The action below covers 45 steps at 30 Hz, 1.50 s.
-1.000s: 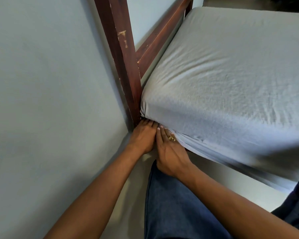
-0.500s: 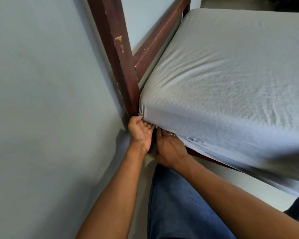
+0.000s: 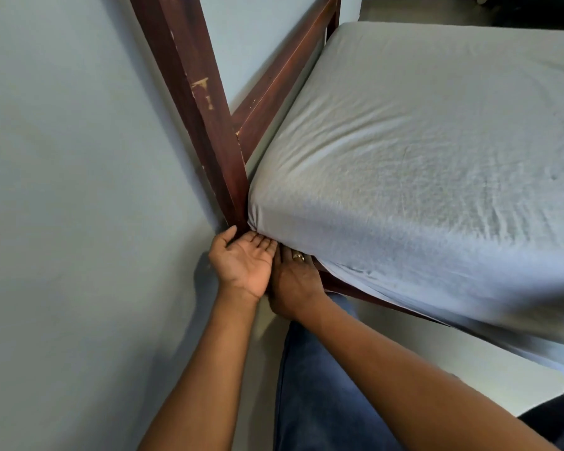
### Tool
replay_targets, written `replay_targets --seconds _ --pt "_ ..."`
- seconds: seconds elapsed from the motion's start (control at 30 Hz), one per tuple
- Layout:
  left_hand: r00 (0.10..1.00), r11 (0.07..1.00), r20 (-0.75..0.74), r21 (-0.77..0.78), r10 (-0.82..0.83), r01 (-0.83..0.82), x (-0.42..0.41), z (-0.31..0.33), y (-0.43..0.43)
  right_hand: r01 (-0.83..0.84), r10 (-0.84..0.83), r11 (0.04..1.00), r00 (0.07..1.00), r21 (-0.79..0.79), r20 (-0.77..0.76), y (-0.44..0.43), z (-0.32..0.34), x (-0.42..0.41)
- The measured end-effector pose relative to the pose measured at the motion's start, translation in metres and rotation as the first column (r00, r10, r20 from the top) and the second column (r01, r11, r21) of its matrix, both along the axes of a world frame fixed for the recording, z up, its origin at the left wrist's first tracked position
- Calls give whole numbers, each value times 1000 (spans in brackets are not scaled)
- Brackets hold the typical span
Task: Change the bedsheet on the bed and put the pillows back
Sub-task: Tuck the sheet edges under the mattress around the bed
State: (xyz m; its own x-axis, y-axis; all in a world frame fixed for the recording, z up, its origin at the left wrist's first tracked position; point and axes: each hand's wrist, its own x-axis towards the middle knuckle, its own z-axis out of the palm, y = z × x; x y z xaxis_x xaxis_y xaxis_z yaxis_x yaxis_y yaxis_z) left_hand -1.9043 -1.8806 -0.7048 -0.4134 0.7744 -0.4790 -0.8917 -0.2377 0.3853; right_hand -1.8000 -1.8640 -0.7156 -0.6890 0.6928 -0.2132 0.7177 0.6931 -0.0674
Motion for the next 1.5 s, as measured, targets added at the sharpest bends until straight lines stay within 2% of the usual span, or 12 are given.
replay_targets --seconds 0.1,0.17,0.23,0.3,0.4,0.5,0.73,0.87,0.97,1.17,1.4,1.5 --pt "998 997 -60 -71 24 -28 10 -1 10 30 -30 1000 996 0 -85 -18 -4 43" --pt "929 954 -367 -263 37 -142 30 -12 -6 75 -73 997 994 26 -77 -14 -9 73" --pt "562 881 -818 -351 -124 -317 50 -27 -30 102 -100 993 994 55 -38 -2 -16 84" --pt "78 926 -951 -308 -298 -217 62 -47 -43 150 -148 988 988 46 -41 9 -26 76" --pt "-485 929 -819 -369 -307 35 58 -70 -29 153 -149 986 987 64 -62 14 -29 64" --pt "-756 899 -599 -436 -264 32 49 -75 -7 93 -72 993 970 79 -233 1 -21 97" --pt "-873 821 -327 -556 -363 -132 58 -55 -1 300 -288 949 950 95 -116 8 -31 140" --pt "-839 868 -480 -496 -257 18 80 -29 -8 365 -362 927 931 83 -51 20 -34 118" --pt "-888 868 -445 -479 -114 128 101 -37 -1 286 -274 957 948 56 -162 16 -34 135" --pt "-926 784 -244 -615 -289 -83 120 -41 0 448 -422 894 860 26 -286 -16 -29 202" --pt "-857 859 -506 -478 -99 183 151 -22 -2 532 -524 840 847 111 -94 10 -18 184" --pt "-842 849 -532 -482 -88 216 166 -33 8 449 -425 883 889 136 -173 14 -17 193"
